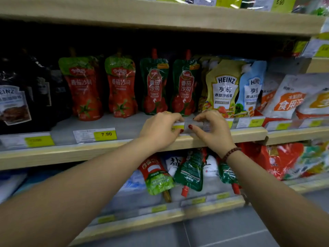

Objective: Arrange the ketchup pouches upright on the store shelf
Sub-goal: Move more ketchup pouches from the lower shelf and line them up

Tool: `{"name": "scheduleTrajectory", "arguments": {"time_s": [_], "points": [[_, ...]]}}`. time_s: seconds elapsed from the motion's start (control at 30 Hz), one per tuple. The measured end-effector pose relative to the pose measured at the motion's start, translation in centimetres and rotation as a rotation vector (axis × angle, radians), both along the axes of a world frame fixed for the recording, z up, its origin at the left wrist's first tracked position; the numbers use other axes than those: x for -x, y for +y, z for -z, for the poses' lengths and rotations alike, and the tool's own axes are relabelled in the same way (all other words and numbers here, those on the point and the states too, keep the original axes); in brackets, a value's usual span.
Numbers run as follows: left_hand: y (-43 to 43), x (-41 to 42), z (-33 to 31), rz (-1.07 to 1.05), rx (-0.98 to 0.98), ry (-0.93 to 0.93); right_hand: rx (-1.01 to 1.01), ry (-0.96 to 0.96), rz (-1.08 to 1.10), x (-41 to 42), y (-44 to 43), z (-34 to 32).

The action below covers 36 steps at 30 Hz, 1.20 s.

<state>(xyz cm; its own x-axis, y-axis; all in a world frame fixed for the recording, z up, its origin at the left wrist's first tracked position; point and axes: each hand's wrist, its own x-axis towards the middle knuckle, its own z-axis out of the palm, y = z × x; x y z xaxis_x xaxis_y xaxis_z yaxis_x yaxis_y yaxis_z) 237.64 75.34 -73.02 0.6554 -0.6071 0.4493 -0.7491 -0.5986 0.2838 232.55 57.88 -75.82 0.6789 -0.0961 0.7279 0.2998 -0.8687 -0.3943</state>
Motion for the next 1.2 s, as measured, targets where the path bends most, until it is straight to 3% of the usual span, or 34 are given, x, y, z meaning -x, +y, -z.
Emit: {"name": "scheduleTrajectory", "arguments": {"time_s": [0.23,0.5,0.9,1.2], "points": [[0.0,0.1,2.1,-0.005,0.102,-0.113,0.046,-0.034,-0.040,4.9,0.2,6.0],[0.0,0.7,4.6,0.015,0.196,-0.276,0.152,0.392,-0.057,7.3,0.5,14.4],[0.3,0.5,4.6,0.043,0.220,-0.239,0.258,0.216,-0.031,6.9,0.8,14.5],[0.9,0.1,3.2,0.085,0.210,-0.123,0.275,-0.165,-0.004,6.3,0.2,7.2]]}}
